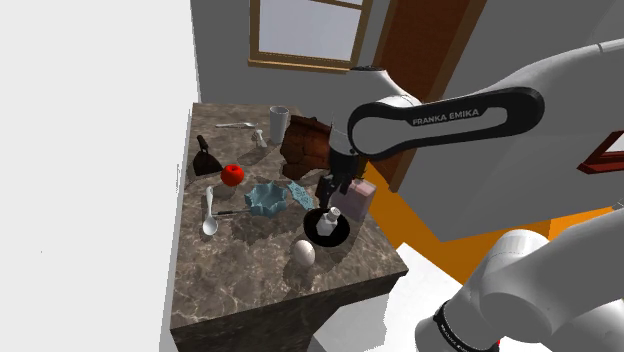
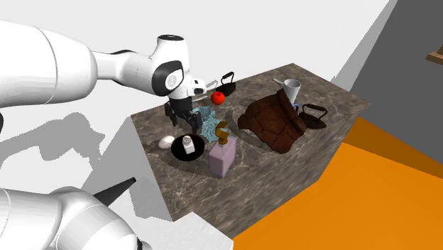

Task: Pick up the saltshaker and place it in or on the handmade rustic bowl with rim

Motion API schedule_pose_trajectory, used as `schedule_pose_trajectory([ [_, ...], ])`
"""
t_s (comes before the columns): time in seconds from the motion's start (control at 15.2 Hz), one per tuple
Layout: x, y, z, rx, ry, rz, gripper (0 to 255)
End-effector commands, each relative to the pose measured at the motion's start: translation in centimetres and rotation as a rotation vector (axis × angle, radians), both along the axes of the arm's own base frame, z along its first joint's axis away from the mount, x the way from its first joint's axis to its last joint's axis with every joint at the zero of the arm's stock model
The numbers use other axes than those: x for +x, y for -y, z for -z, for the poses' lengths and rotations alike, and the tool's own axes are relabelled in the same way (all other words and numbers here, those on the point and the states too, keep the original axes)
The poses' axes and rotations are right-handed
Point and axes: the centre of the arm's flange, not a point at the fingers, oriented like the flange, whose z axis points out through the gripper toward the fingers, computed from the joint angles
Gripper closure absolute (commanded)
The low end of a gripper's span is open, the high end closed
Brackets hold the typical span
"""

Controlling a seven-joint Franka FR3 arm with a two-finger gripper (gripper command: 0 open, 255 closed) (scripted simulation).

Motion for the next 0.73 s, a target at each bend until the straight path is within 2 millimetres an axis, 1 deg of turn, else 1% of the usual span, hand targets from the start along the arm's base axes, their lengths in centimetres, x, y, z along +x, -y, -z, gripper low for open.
schedule_pose_trajectory([
  [0.0, 0.0, 0.1, -2.1, 0.000, 0.000, 0.000, 0],
  [0.13, 0.1, 0.1, -4.4, 0.000, 0.000, 0.000, 0],
  [0.66, 0.1, 0.1, -4.4, 0.000, 0.000, 0.000, 0],
])
